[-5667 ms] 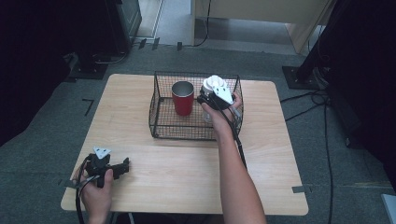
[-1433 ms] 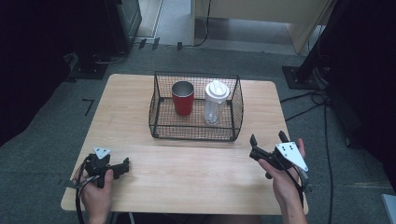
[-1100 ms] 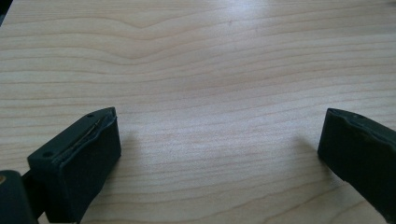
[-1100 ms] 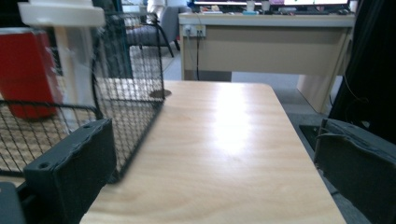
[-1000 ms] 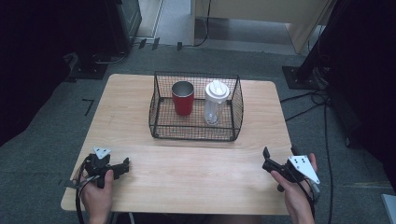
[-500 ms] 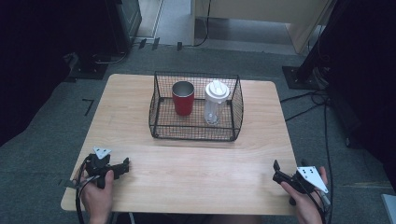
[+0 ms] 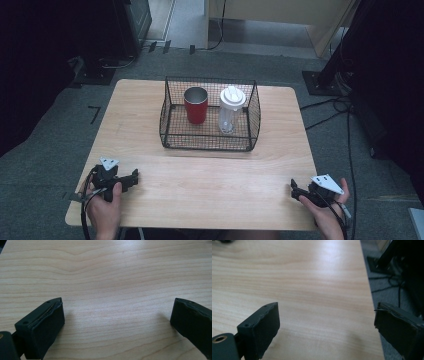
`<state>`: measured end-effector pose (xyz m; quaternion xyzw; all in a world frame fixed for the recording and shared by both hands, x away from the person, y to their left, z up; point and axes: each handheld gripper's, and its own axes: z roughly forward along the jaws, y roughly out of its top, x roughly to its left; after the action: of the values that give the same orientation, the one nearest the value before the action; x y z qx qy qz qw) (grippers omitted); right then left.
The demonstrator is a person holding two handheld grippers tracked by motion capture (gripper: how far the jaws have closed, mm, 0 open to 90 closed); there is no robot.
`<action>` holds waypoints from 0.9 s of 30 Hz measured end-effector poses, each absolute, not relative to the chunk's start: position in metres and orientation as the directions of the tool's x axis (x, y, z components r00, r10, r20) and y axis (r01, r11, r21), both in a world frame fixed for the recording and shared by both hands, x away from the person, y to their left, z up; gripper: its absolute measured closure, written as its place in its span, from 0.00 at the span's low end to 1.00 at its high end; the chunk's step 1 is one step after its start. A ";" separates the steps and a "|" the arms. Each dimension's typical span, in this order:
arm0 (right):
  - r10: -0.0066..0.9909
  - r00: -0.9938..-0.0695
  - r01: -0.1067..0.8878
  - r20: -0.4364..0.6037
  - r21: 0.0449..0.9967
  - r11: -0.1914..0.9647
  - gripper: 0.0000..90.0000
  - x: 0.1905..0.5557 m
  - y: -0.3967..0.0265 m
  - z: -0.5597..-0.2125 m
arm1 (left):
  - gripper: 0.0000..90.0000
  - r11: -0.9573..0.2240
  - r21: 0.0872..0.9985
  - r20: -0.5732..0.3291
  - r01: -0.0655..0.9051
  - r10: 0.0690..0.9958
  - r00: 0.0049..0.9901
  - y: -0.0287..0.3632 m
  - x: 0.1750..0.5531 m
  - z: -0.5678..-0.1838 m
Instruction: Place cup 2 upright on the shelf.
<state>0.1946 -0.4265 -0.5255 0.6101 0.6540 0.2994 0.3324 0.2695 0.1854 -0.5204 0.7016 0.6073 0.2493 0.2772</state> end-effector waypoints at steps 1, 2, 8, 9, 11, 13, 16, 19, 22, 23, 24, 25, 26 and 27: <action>0.998 -0.035 0.623 -0.057 0.780 0.066 0.07 0.196 -0.427 -0.526 | 0.00 -0.109 0.692 0.013 0.714 0.990 0.139 0.185 0.270 -0.520; 0.998 -0.037 0.632 -0.058 0.772 0.068 0.07 0.197 -0.427 -0.527 | 0.00 -0.109 0.692 0.013 0.714 0.990 0.138 0.185 0.270 -0.520; 0.996 -0.086 0.674 0.001 0.736 0.058 0.07 0.200 -0.429 -0.528 | 0.00 -0.109 0.692 0.013 0.714 0.990 0.138 0.185 0.269 -0.520; 0.996 -0.082 0.684 0.030 0.729 0.034 0.07 0.201 -0.431 -0.528 | 0.00 -0.109 0.692 0.013 0.714 0.990 0.138 0.185 0.269 -0.520; 0.998 -0.064 0.684 0.026 0.729 0.025 0.07 0.201 -0.432 -0.528 | 0.00 -0.109 0.692 0.013 0.714 0.990 0.139 0.185 0.269 -0.520; 0.998 -0.064 0.684 0.027 0.729 0.024 0.07 0.201 -0.432 -0.528 | 0.00 -0.109 0.692 0.013 0.714 0.990 0.139 0.185 0.269 -0.520; 0.998 -0.064 0.684 0.026 0.729 0.025 0.07 0.201 -0.432 -0.528 | 0.00 -0.108 0.692 0.013 0.713 0.990 0.138 0.185 0.269 -0.520; 0.998 -0.064 0.684 0.027 0.729 0.024 0.07 0.201 -0.432 -0.528 | 0.00 -0.109 0.692 0.013 0.714 0.990 0.138 0.185 0.269 -0.520; 0.998 -0.064 0.684 0.027 0.729 0.025 0.07 0.201 -0.432 -0.528 | 0.00 -0.109 0.692 0.013 0.714 0.990 0.138 0.185 0.269 -0.520; 0.998 -0.065 0.684 0.027 0.729 0.024 0.07 0.201 -0.432 -0.528 | 0.00 -0.109 0.692 0.013 0.713 0.990 0.139 0.185 0.269 -0.520; 0.998 -0.064 0.684 0.029 0.729 0.022 0.07 0.201 -0.432 -0.528 | 0.00 -0.109 0.692 0.013 0.714 0.990 0.138 0.185 0.269 -0.520; 0.998 -0.063 0.684 0.031 0.729 0.021 0.07 0.201 -0.432 -0.528 | 0.00 -0.109 0.692 0.013 0.713 0.990 0.138 0.185 0.269 -0.520; 0.998 -0.063 0.684 0.030 0.729 0.021 0.07 0.201 -0.432 -0.528 | 0.00 -0.108 0.692 0.013 0.713 0.990 0.138 0.185 0.269 -0.520; 0.998 -0.064 0.684 0.031 0.729 0.021 0.07 0.201 -0.432 -0.528 | 0.00 -0.109 0.692 0.013 0.714 0.990 0.138 0.185 0.269 -0.520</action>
<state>0.2005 -0.4319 -0.5284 0.6322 0.6649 0.2995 0.2617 0.2693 0.1854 -0.5205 0.7016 0.6072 0.2492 0.2776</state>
